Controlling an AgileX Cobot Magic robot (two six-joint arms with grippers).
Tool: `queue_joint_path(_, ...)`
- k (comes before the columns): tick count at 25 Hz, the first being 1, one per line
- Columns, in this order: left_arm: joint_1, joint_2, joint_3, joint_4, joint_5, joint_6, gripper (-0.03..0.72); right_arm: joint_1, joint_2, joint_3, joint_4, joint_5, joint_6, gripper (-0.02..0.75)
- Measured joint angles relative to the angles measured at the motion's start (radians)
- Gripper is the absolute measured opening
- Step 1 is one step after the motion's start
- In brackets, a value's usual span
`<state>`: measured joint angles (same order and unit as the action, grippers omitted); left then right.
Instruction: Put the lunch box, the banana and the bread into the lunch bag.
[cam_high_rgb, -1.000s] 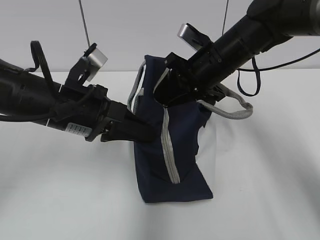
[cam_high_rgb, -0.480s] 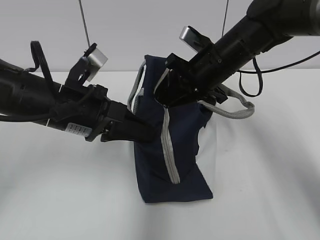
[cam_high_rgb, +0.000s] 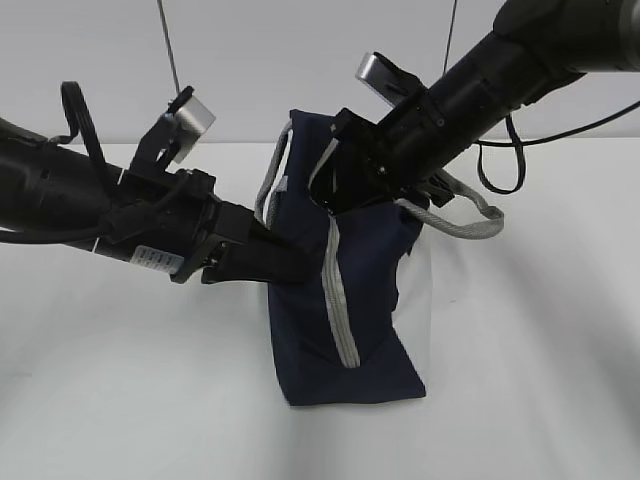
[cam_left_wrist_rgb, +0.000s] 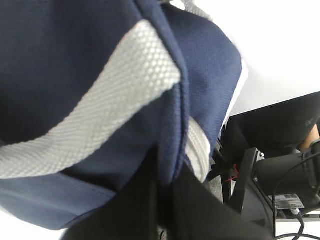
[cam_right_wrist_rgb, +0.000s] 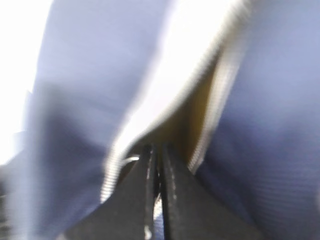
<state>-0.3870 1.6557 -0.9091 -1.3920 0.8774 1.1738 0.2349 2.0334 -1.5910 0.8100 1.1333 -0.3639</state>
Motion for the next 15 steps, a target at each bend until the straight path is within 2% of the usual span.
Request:
queue_joint_path(3, 0.000, 0.000, 0.000, 0.000, 0.000, 0.000, 0.003, 0.000, 0.002, -0.024, 0.009, 0.022, -0.034, -0.015)
queue_joint_path(15, 0.000, 0.000, 0.000, 0.000, 0.001, 0.000, 0.003, 0.000, 0.002, -0.202, 0.000, 0.078, -0.055, -0.016)
